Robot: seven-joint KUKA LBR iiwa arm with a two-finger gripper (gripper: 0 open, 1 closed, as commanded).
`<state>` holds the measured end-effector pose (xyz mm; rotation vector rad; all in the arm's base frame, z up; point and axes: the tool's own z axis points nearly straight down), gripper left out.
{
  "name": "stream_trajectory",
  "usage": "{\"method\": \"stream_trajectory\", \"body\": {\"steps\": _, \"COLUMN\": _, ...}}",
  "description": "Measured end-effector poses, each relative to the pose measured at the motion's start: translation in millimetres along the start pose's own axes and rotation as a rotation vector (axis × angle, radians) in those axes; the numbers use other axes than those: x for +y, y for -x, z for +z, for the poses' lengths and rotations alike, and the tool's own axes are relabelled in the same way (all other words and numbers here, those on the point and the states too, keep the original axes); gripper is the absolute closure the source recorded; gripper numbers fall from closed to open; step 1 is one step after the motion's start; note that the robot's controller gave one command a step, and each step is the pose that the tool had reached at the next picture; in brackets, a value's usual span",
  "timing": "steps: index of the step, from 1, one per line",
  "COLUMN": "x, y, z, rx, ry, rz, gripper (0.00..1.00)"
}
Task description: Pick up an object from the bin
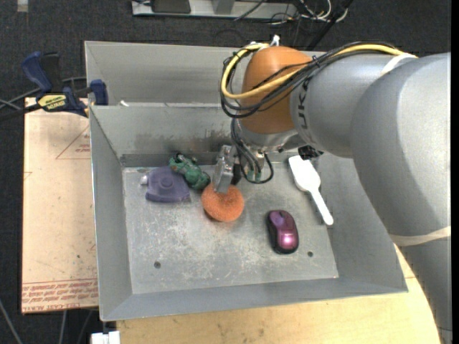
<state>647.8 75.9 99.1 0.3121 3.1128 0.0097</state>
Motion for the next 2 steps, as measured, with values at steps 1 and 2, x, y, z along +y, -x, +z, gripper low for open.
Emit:
{"method": "stream_trajectory", "body": {"steps": 1, "x": 0.7, "y": 2.5, "z": -13.9, "rx": -0.006, "ry": 0.002, "rz": 0.000, "gripper": 1.00}}
{"method": "stream_trajectory", "body": {"steps": 2, "x": 0.7, "y": 2.4, "z": -23.1, "rx": -0.006, "ry": 0.002, "rz": 0.000, "gripper": 1.00}}
